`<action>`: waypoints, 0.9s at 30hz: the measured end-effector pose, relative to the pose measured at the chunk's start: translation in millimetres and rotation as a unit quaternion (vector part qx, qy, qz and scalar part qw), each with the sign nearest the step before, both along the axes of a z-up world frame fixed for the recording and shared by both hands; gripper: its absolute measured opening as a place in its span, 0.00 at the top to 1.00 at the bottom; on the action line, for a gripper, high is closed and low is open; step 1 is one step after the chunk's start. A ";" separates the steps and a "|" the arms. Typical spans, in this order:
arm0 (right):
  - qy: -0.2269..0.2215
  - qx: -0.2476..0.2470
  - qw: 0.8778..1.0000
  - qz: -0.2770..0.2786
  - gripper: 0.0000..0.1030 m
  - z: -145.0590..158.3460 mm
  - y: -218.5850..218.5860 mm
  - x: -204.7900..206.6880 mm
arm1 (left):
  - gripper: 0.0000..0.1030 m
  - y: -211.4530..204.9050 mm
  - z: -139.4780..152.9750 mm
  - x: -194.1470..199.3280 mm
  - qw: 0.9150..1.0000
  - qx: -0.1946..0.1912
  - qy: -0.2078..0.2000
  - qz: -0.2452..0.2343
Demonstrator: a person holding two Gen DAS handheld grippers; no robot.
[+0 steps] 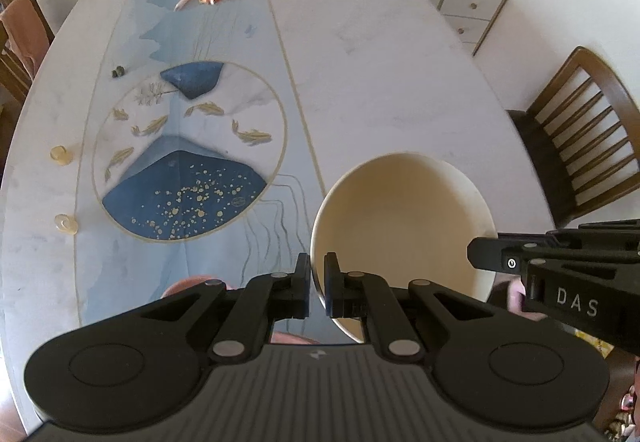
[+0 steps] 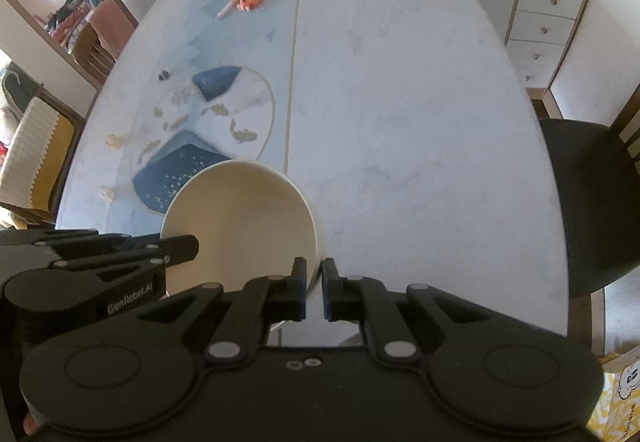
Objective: Organize plates and bowls
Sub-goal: 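Lift the cream bowl and carry it over the saucepan in the steel bowl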
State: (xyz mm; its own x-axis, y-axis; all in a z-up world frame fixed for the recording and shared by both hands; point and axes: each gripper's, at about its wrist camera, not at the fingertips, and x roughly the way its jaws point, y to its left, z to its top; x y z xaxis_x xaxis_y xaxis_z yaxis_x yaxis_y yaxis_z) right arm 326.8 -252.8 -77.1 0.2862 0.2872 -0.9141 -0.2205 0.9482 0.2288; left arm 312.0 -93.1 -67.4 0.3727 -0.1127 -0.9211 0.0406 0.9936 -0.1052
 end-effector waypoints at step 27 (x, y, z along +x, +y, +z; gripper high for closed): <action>-0.010 0.009 0.999 -0.049 0.92 39.0 -79.1 -85.5 | 0.94 -82.7 28.3 -72.2 0.995 -0.002 0.008 -0.097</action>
State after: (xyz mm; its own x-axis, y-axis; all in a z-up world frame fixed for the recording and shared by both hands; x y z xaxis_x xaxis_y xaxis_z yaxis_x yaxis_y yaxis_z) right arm 241.3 -331.9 -38.1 0.3314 0.2726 -0.9032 -0.1311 0.9614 0.2420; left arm 239.8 -175.9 -39.1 0.3293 -0.1843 -0.9261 0.2301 0.9669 -0.1106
